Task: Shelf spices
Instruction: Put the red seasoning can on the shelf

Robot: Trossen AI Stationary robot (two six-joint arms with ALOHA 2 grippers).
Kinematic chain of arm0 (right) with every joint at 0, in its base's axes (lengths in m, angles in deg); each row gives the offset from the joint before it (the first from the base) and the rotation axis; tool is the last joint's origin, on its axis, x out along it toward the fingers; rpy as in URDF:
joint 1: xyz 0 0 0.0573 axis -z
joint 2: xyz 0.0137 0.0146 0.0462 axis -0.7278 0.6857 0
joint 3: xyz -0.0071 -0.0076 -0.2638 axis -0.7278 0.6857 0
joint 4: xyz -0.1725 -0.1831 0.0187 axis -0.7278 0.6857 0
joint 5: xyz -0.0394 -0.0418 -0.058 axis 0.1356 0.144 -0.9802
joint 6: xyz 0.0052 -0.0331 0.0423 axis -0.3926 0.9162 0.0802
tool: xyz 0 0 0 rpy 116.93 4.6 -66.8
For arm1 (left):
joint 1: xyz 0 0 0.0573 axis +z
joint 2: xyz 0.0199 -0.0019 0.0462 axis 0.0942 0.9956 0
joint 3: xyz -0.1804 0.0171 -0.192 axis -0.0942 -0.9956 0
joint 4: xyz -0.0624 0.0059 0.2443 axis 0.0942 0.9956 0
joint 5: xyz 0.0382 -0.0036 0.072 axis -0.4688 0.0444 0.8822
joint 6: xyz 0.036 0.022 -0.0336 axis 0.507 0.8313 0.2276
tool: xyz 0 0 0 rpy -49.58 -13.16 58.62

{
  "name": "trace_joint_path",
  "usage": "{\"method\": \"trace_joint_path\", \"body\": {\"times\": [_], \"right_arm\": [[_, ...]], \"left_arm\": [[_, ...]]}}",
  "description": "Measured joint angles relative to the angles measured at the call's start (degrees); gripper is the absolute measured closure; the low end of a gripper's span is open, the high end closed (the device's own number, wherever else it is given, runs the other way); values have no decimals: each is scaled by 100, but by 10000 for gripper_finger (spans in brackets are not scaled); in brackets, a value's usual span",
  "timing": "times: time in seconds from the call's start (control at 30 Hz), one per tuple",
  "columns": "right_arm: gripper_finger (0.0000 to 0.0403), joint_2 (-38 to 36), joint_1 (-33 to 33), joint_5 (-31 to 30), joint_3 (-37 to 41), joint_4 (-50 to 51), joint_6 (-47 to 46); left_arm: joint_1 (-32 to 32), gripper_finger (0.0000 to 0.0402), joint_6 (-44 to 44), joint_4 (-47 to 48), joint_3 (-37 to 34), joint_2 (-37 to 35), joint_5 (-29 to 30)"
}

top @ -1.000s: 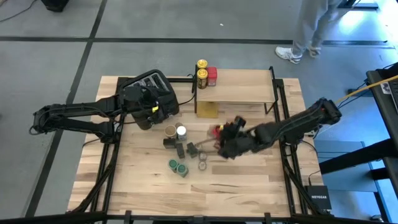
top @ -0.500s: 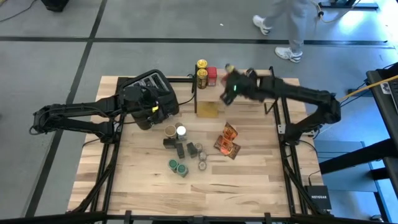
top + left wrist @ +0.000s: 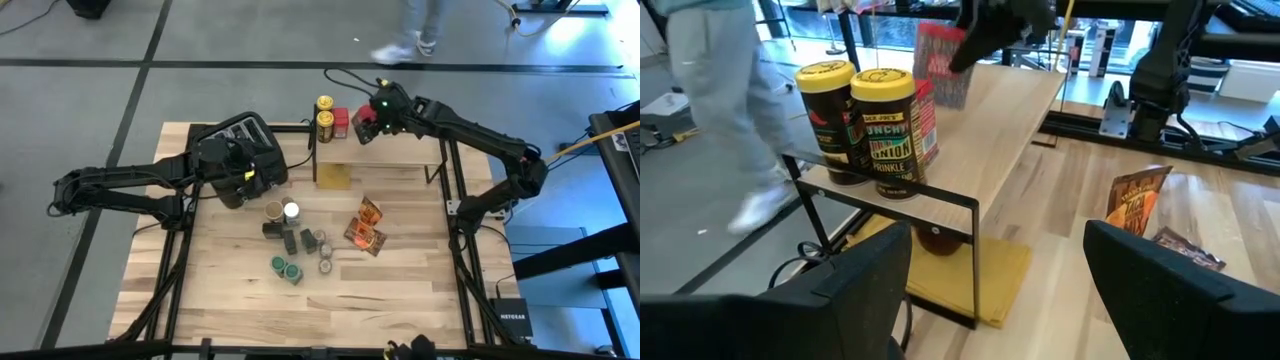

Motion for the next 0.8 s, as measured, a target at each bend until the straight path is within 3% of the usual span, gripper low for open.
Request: {"method": "trace_joint_path", "body": {"times": [0.27,0.5,0.8], "right_arm": [[170,474,-15,-4,7,-284,119],[130,489,-17,41,7,-722,348],[95,-71,-39,56,5,-673,624]], "left_arm": [[-1,112,0,19,0,-1,0],[-1,112,20,6,0,-1,0],[-1,112,20,12,0,-1,0]]}}
